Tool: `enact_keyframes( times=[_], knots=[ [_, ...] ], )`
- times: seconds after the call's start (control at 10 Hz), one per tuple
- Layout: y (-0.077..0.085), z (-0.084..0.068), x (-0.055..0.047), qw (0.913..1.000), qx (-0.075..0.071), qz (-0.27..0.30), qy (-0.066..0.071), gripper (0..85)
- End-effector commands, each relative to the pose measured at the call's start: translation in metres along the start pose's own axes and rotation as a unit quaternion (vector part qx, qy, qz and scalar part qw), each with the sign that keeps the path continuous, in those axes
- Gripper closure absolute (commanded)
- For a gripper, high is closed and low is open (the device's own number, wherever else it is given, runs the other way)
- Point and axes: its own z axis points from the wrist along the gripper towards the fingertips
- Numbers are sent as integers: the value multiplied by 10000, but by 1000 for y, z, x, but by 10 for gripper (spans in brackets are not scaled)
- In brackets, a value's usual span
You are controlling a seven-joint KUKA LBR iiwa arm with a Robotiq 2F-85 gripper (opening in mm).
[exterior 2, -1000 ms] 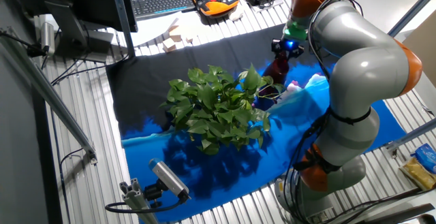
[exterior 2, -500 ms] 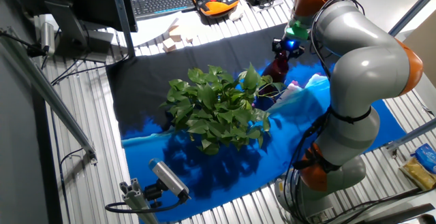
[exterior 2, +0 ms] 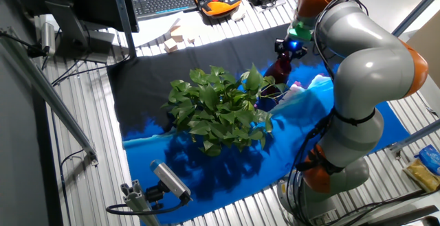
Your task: Water the plant
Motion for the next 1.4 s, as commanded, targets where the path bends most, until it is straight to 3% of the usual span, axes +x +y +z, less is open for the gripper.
enact_keyframes(
  times=[0.0, 0.1, 0.2, 0.3, 0.5, 1.0, 1.3],
  knots=[
    [0, 0, 0, 10000, 35, 33, 10, 850],
    [0, 0, 0, 9999, 65, 72, 51, 850],
    [-1, -2, -1, 9998, -21, 83, 199, 850],
    [-8, -15, -8, 9989, -204, 64, 408, 850],
    [-14, -36, -18, 9981, -246, 11, 565, 850],
    [-11, -77, -7, 9975, -125, 415, 558, 850],
    [-6, -92, 1, 9953, -16, 887, 381, 850]
  ],
)
